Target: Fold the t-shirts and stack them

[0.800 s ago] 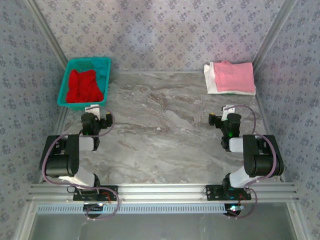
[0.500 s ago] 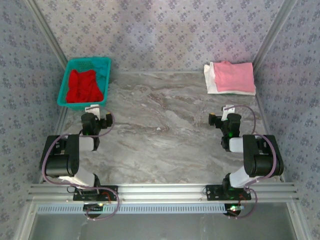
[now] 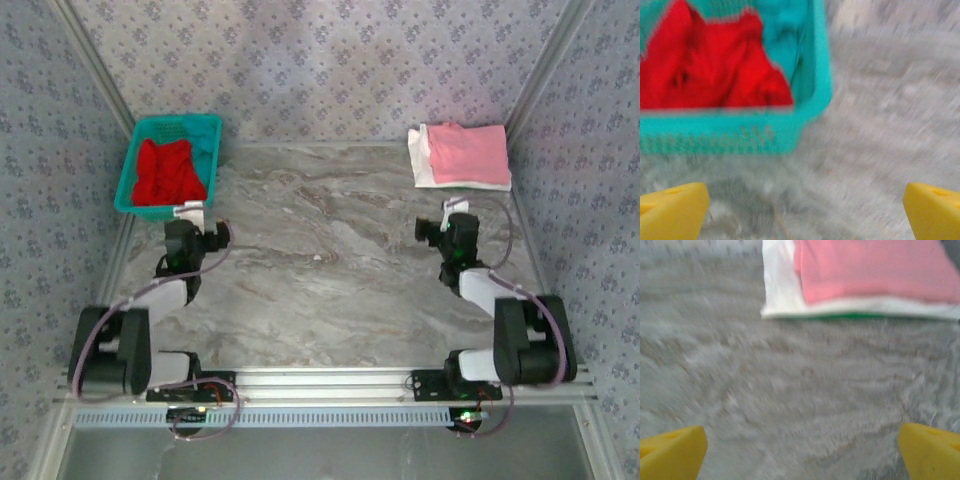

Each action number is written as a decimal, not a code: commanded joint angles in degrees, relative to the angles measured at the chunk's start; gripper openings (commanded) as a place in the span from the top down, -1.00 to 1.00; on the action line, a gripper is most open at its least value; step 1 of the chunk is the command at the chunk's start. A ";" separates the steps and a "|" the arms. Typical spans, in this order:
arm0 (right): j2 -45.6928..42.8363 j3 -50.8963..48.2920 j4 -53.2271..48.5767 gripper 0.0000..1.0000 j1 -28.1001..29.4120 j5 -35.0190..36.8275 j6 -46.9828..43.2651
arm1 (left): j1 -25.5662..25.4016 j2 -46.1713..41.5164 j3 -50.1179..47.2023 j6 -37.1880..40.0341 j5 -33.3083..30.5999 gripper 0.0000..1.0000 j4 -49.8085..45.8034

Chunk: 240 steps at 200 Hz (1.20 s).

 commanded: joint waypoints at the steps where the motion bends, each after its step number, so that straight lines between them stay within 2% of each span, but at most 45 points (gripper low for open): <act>1: -6.00 7.37 -11.96 -0.98 1.88 -1.09 8.44 | 0.29 -7.14 7.47 -4.41 -2.74 -0.99 -8.13; 10: -5.59 9.12 -11.63 -0.96 4.51 -1.97 7.08 | 1.07 -6.14 12.45 -5.86 -4.10 -0.99 -13.92; 35: -0.47 17.82 -17.01 -0.98 13.10 3.88 1.06 | 6.80 2.14 27.33 -9.65 -1.75 -0.99 -28.76; 52: 2.72 21.76 -19.42 -0.99 15.50 4.49 -0.22 | 10.11 9.97 38.12 -10.75 -2.48 -0.99 -38.88; 73: 3.91 23.28 -19.93 -0.98 16.63 4.47 -0.83 | 12.81 20.55 51.06 -10.06 -2.51 -0.95 -48.46; 105: 3.30 23.18 -20.43 -0.98 16.92 4.32 -0.79 | 15.83 34.75 67.18 -9.02 -2.80 -0.92 -57.91; 125: 2.69 23.37 -21.96 -0.98 17.08 5.23 -1.35 | 17.21 42.07 73.43 -8.30 -0.96 -0.91 -59.42; 147: 1.75 22.71 -22.73 -0.97 17.17 5.38 -1.53 | 17.80 52.72 84.67 -5.89 1.46 -0.91 -64.47; 168: 1.31 22.33 -23.58 -0.97 17.43 5.15 -1.26 | 17.75 63.36 99.79 -3.66 4.19 -0.84 -72.69; 194: 1.24 22.74 -24.82 -0.96 17.74 5.15 -0.68 | 17.78 72.59 112.14 -3.24 5.80 -0.83 -77.85; 215: 1.22 23.01 -24.91 -0.96 18.07 5.45 -0.66 | 17.74 77.45 119.14 -3.20 7.60 -0.67 -80.39; 223: 1.20 23.18 -24.96 -0.96 18.13 5.51 -0.66 | 17.76 78.36 119.82 -3.06 8.09 -0.51 -80.04; 240: 1.33 23.68 -25.08 -0.96 18.27 5.27 -1.00 | 17.83 78.92 120.33 -2.78 9.45 -0.02 -79.18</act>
